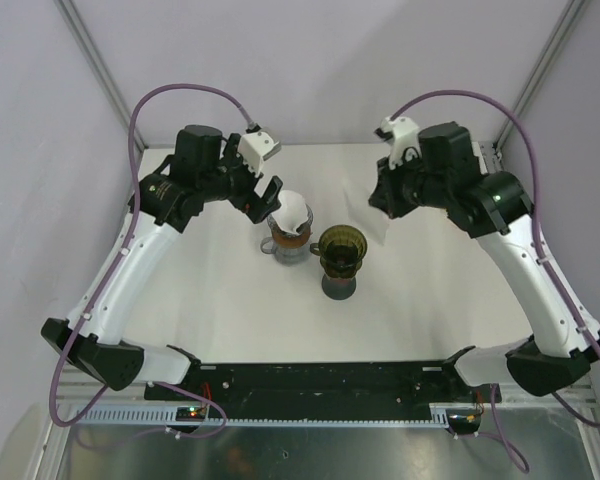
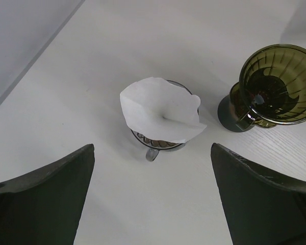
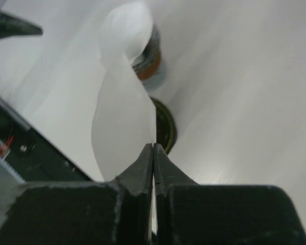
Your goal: Place the coffee filter in the dripper
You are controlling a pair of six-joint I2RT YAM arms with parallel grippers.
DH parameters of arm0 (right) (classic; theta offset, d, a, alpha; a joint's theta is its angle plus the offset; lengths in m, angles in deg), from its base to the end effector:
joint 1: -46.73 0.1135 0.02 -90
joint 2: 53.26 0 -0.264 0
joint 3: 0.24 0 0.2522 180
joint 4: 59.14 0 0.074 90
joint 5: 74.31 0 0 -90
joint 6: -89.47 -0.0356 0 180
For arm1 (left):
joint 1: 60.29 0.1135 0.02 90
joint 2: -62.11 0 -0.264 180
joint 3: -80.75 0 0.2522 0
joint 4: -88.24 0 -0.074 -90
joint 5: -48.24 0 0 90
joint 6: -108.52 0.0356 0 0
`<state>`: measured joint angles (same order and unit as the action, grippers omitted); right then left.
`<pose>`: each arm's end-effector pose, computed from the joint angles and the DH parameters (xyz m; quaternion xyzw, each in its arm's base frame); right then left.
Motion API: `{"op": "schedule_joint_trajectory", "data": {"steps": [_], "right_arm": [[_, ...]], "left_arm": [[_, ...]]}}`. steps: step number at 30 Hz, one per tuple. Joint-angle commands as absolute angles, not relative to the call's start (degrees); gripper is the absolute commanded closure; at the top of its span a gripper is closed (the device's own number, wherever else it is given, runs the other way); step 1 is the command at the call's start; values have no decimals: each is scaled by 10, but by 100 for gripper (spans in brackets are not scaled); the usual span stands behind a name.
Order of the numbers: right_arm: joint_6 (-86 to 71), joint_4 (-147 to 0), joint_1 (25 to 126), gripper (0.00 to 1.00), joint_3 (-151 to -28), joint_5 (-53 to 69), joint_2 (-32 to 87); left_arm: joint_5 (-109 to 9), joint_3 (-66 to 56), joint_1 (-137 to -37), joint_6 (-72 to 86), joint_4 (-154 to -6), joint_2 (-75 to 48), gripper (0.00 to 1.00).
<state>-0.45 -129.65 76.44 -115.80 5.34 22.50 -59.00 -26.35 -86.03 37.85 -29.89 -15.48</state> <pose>0.2075 0.1258 0.4751 -0.2656 0.8250 0.2017 0.4562 0.2422 -0.1285 0.4378 0.3987 0.7724 -0.1578 0.4685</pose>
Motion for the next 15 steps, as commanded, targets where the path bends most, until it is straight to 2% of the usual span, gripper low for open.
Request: {"op": "schedule_joint_trajectory", "data": {"steps": [1, 15], "right_arm": [[-26, -1403, 809, 100, -1211, 51, 260], [-13, -1409, 835, 100, -1218, 31, 356]], "left_arm": [[-611, -273, -858, 362, -305, -151, 0], [-618, -257, -859, 368, -305, -143, 0]]}}
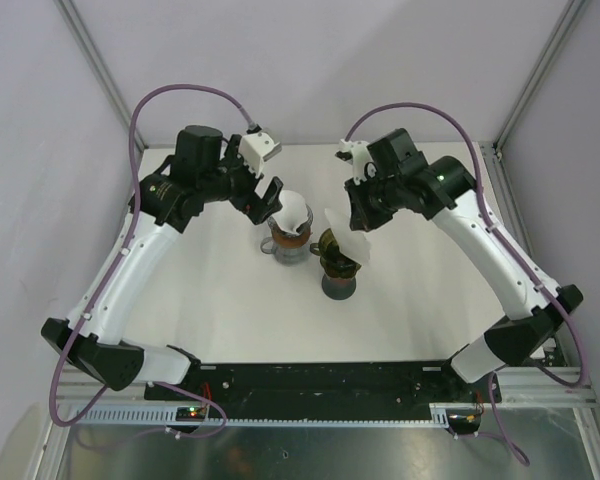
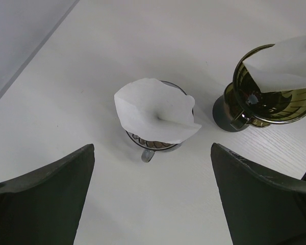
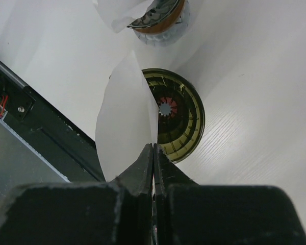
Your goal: Place the coffee filter in the dripper
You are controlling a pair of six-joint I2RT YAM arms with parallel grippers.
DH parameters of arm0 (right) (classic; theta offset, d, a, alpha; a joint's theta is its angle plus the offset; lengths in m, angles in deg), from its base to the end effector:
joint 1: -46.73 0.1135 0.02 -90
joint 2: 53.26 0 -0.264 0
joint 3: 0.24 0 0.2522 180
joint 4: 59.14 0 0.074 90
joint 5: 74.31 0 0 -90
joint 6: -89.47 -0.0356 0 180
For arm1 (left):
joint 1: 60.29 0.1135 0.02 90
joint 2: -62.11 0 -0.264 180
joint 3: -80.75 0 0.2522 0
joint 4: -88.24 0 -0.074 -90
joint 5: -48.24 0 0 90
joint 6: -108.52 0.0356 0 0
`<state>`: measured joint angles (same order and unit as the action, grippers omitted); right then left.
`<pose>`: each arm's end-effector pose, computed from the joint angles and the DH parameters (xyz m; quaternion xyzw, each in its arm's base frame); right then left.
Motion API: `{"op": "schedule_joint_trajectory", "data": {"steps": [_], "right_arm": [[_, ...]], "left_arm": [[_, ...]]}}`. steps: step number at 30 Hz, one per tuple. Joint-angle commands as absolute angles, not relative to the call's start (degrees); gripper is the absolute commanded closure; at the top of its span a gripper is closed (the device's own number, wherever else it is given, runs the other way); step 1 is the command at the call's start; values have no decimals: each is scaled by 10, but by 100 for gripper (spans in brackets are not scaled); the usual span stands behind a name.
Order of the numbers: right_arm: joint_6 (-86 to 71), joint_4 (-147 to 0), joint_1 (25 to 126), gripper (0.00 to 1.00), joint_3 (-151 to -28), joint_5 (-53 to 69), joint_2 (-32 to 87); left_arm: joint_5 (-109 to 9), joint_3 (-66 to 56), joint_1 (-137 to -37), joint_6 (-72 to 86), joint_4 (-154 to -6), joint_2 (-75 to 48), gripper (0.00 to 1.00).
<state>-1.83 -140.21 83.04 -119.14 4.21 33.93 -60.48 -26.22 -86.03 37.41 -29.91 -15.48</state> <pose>0.2315 0.1789 0.4271 -0.3138 0.8794 0.2002 0.2968 0.2418 -0.1292 0.4372 0.4008 0.7704 -0.1707 0.4654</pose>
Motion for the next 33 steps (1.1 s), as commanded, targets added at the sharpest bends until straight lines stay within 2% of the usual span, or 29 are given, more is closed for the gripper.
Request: {"op": "schedule_joint_trajectory", "data": {"steps": [1, 18, 26, 33], "right_arm": [[-12, -1407, 837, 100, -1219, 29, 363], [-8, -1377, 848, 100, -1213, 34, 420], [-8, -1352, 846, 100, -1175, 48, 408], [-11, -1315, 846, 100, -1143, 43, 390]], "left_arm": [[-619, -257, -859, 368, -305, -143, 0], [-642, -250, -885, 362, -305, -172, 1], [-633, -260, -942, 359, -305, -208, 3], [-635, -261, -953, 359, -305, -217, 3]]}}
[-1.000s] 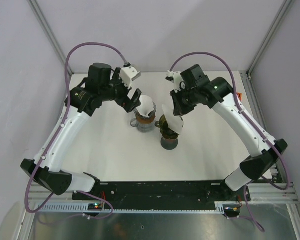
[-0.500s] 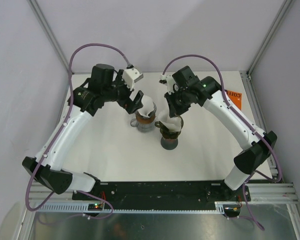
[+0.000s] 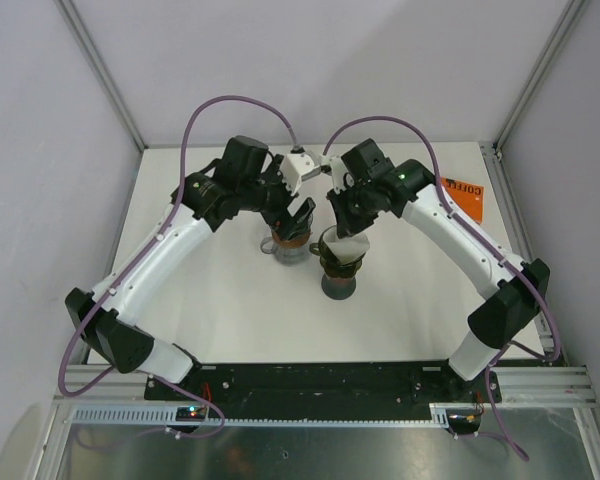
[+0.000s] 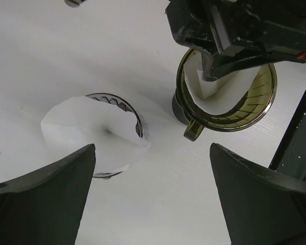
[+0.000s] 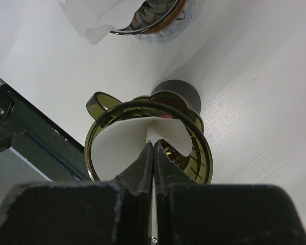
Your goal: Place the coffee filter in the dripper
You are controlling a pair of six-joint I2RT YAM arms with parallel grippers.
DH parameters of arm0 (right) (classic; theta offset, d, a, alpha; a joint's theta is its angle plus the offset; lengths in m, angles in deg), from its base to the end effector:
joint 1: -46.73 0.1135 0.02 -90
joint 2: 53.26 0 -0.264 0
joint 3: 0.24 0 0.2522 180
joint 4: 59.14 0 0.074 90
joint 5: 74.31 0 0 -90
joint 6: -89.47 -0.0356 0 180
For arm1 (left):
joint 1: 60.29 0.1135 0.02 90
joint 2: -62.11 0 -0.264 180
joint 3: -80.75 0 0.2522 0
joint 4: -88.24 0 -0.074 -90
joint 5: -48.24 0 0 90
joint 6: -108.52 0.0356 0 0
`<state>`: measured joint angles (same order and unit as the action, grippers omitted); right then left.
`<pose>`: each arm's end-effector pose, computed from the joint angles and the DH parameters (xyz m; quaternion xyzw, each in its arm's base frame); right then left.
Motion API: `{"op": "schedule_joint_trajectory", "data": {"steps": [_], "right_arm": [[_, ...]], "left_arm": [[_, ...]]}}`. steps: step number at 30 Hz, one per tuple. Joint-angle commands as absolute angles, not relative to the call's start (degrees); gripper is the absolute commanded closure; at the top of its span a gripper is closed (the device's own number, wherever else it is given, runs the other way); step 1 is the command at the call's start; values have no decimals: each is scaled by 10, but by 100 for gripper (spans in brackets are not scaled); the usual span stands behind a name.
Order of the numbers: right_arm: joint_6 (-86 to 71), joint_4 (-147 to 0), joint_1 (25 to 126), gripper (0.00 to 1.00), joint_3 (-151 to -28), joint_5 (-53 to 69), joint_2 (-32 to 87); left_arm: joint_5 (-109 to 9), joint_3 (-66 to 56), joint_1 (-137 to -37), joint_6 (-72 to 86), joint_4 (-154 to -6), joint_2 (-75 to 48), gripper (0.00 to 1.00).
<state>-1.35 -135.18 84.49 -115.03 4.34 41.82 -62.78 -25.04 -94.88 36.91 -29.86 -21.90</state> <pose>0.2654 0.2145 0.3709 -0.3289 0.8943 0.1845 0.2408 0.2468 -0.1857 0.4005 0.4665 0.7636 -0.2222 0.3872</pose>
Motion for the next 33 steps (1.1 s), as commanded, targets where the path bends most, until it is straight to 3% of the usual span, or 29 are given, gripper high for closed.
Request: {"op": "schedule_joint_trajectory", "data": {"steps": [1, 5, 8, 12, 22, 26, 32, 33], "right_arm": [[-11, -1311, 846, 100, -1141, 44, 387], [-12, -1305, 844, 94, -1144, 59, 378], [-12, -1297, 842, 77, -1153, 63, 364], [-9, -1286, 839, 62, -1163, 69, 350], [7, -1287, 834, 43, -1198, 85, 334], [17, -1276, 848, 52, -1206, 93, 321], [18, -1239, 846, 94, -1156, 89, 285], [12, -1243, 832, 97, -1148, 91, 285]], "left_arm": [[-635, -259, -954, 359, -305, -218, 4], [-633, -258, -956, 361, -305, -218, 4], [-633, -258, -956, 365, -305, -214, 4], [-632, -259, -956, 369, -305, -213, 3], [-626, -257, -956, 377, -305, -209, 2], [-616, -257, -956, 380, -305, -205, 2], [-593, -255, -956, 385, -305, -200, 1], [-592, -255, -956, 386, -305, -199, 1]]}}
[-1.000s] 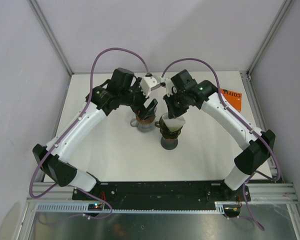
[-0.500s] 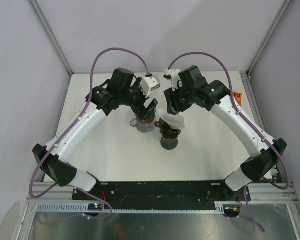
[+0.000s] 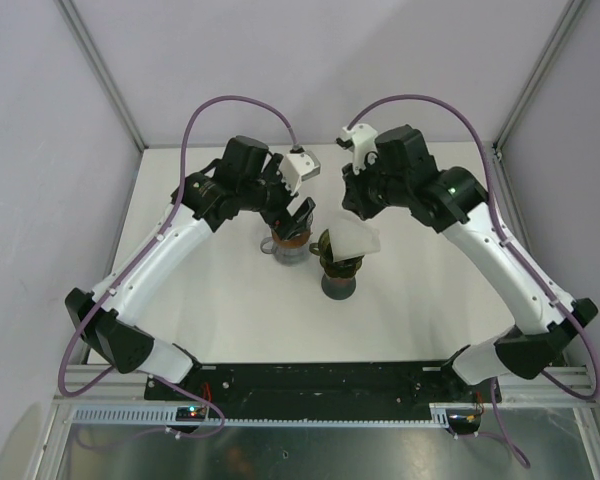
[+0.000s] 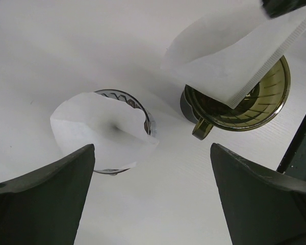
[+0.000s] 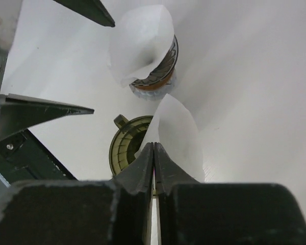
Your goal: Place the coffee filter in the dripper
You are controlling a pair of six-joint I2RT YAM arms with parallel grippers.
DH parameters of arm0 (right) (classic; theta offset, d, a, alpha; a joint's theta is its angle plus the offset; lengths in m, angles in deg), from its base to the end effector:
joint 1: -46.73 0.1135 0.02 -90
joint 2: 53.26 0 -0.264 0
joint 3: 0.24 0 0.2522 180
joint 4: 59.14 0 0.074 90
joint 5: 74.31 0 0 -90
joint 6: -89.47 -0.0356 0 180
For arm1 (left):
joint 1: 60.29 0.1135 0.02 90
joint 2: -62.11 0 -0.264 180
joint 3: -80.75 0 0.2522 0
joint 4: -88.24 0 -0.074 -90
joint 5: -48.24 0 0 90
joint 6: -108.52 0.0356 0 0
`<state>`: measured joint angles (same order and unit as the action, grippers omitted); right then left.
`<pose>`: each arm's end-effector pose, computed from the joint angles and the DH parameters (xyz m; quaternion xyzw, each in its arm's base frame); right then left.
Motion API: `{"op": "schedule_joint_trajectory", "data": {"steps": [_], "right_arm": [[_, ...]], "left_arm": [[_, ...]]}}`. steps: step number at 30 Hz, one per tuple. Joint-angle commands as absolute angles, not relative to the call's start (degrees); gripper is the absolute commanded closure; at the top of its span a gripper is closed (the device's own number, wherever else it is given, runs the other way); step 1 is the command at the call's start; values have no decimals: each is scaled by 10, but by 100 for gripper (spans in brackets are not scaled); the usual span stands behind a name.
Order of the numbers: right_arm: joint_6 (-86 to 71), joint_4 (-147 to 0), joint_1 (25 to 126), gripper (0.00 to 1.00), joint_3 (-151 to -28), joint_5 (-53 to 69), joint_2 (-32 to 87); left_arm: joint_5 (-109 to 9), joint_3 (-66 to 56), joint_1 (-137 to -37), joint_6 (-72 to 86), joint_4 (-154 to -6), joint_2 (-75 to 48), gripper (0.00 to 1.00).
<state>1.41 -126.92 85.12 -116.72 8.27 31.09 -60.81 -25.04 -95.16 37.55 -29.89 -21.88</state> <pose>0.2295 0.1877 0.4466 -0.3338 0.8231 0.1972 0.4149 0.2468 -0.1861 0.4004 0.4675 0.7653 -0.2059 0.3916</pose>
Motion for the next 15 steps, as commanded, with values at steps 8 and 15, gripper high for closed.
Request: {"op": "schedule_joint_trajectory", "data": {"steps": [8, 15], "right_arm": [[22, -1225, 749, 100, -1094, 15, 290], [40, -1244, 753, 100, -1087, -53, 317]], "left_arm": [[-593, -253, -956, 387, -305, -200, 1], [-585, -251, -955, 389, -305, -193, 1]]}}
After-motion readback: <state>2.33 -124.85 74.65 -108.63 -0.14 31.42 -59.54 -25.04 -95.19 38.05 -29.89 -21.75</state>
